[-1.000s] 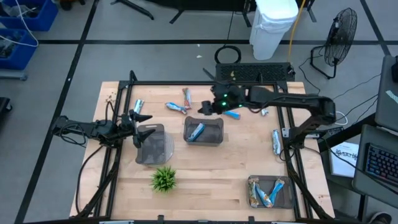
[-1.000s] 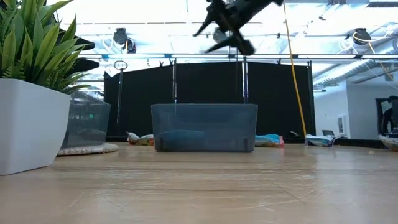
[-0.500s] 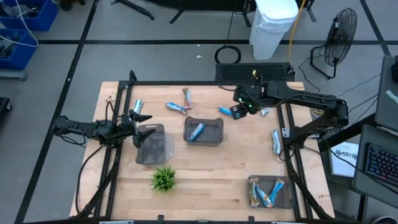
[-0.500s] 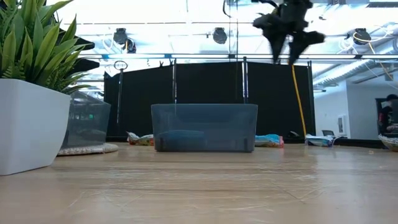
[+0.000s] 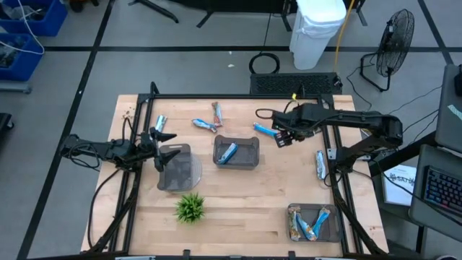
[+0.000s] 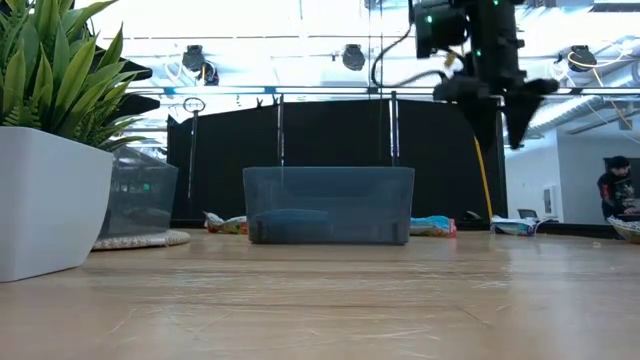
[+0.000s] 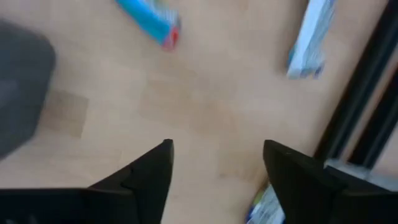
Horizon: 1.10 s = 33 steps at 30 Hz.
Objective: Pick and place Granola Bars by type
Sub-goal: Put the blue granola bar into the top black bin
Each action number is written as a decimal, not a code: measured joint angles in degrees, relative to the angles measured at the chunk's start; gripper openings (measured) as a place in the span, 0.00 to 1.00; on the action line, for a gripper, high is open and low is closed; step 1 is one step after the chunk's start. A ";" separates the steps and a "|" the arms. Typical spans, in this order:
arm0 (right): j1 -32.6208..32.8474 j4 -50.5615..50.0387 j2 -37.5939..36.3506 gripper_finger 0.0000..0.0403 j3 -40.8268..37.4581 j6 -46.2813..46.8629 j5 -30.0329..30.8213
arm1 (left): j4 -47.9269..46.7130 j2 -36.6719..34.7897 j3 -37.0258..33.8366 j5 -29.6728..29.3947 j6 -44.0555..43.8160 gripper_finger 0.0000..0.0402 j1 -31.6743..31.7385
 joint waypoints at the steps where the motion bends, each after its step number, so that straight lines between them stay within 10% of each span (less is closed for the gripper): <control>1: 0.07 0.06 0.25 0.63 -0.95 1.17 -0.83 | 0.00 0.01 0.01 0.00 -0.02 0.90 0.00; 10: 0.11 0.67 1.59 0.79 -9.50 4.96 -5.99 | 0.00 0.00 0.01 0.00 -0.02 0.90 0.00; 33: -0.07 3.36 1.59 0.74 -25.11 12.59 -7.47 | 0.00 0.00 0.01 0.00 -0.02 0.90 0.00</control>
